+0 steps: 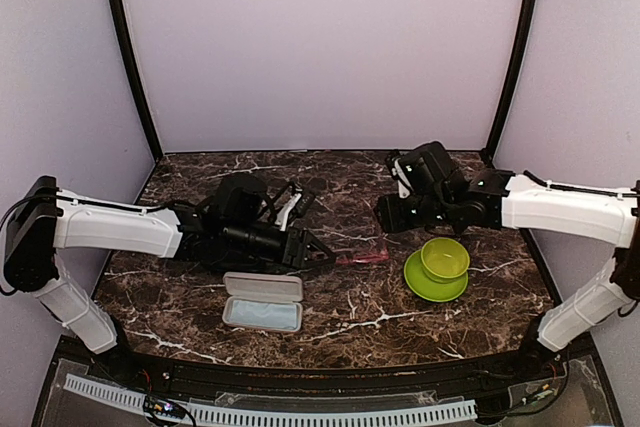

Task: Organize the sunglasses
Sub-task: Pass from the right arm to the left, then fold the right temple of the sunglasses with the sunglasses.

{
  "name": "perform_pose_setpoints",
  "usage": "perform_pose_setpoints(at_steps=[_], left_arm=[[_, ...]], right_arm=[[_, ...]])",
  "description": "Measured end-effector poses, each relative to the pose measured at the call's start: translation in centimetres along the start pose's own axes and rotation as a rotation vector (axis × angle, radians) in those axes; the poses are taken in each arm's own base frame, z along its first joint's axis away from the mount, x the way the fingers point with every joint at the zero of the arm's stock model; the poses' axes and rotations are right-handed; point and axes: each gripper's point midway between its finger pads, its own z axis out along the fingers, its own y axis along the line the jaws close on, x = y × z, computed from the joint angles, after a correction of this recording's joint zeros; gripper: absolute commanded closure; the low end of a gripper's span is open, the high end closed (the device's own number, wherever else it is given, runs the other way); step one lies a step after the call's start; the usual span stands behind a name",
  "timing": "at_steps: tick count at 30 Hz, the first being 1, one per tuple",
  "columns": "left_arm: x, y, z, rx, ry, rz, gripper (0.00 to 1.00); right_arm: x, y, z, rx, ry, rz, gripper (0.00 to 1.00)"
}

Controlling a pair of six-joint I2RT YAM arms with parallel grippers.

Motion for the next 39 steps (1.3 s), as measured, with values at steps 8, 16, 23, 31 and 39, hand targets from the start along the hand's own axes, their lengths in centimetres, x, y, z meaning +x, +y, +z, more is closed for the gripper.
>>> perform_pose_setpoints(at_steps=[8,16,23,31,39], left_arm=[[-0.3,-0.2,0.0,-0.001,-0.002,0.006,0.79],[-0.3,-0.2,0.0,-0.002,-0.002,0.006,0.8],[-0.3,-0.1,0.0,-0.002,-0.002,0.006,0.8],[0.4,0.3,-0.1,-0.011,0.007,0.036,0.8],[1.2,0.9,-1.5,-0.038,0.019,0.031,0.8]], right_arm=[[2.1,3.0,1.0,-0.03,0.045,-0.059,0.48],[3.1,4.7,0.9,-0.053,0.057,-0.088,0.47],[2.9,5.2,0.9,-0.07,0.045,-0.089,0.43],[1.4,4.6,-1.5,-0.105,0.008,-0.145,0.4],[-0.6,4.9,-5.0,-0.245,-0.041,-0.214,0.38]])
